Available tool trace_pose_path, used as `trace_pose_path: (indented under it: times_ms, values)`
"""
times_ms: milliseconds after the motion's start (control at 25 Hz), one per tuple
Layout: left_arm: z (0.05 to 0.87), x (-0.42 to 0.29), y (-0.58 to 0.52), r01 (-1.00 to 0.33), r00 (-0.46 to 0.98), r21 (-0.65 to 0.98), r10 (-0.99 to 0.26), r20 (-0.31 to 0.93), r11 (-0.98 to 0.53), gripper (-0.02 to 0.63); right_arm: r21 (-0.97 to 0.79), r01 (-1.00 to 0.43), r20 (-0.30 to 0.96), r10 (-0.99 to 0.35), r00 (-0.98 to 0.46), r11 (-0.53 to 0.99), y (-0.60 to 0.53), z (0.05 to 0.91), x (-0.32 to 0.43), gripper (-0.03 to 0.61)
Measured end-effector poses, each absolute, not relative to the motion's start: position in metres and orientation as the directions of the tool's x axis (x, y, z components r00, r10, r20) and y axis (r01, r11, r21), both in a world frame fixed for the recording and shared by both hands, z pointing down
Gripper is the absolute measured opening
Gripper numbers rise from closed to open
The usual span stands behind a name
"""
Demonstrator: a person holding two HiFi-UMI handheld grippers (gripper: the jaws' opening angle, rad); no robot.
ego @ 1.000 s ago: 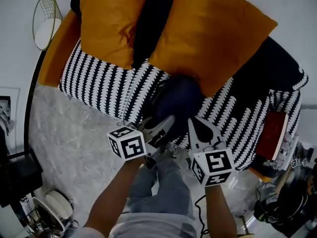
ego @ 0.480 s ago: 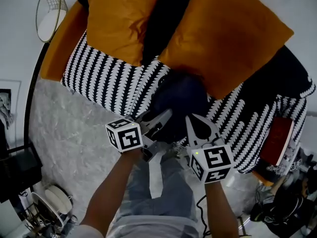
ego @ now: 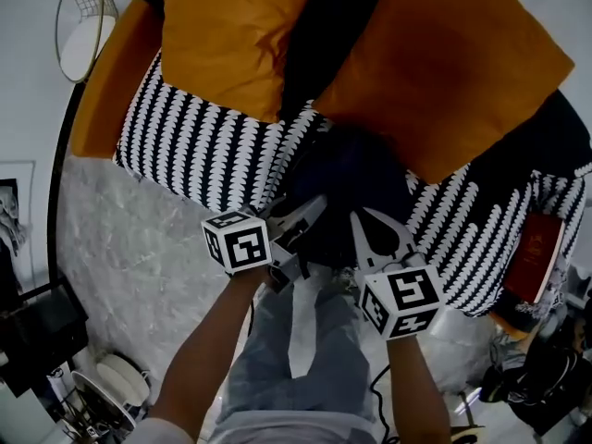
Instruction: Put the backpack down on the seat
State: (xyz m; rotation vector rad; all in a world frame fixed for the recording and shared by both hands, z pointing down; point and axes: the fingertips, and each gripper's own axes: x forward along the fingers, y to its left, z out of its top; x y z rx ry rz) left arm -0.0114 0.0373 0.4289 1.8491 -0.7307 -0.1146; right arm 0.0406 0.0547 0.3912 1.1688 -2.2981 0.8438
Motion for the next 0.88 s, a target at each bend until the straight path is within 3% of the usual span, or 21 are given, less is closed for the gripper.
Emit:
trace_pose_path:
  times_ms: [880]
  values:
    - [0.471, -0.046, -0.01, -0.341, 0.876, 0.911, -0.429, 0.219, -0.232, 0.034, -0.321, -0.866, 0.654, -0.571, -0.496, 0.384, 0.019, 0.422, -0.017, 0.002]
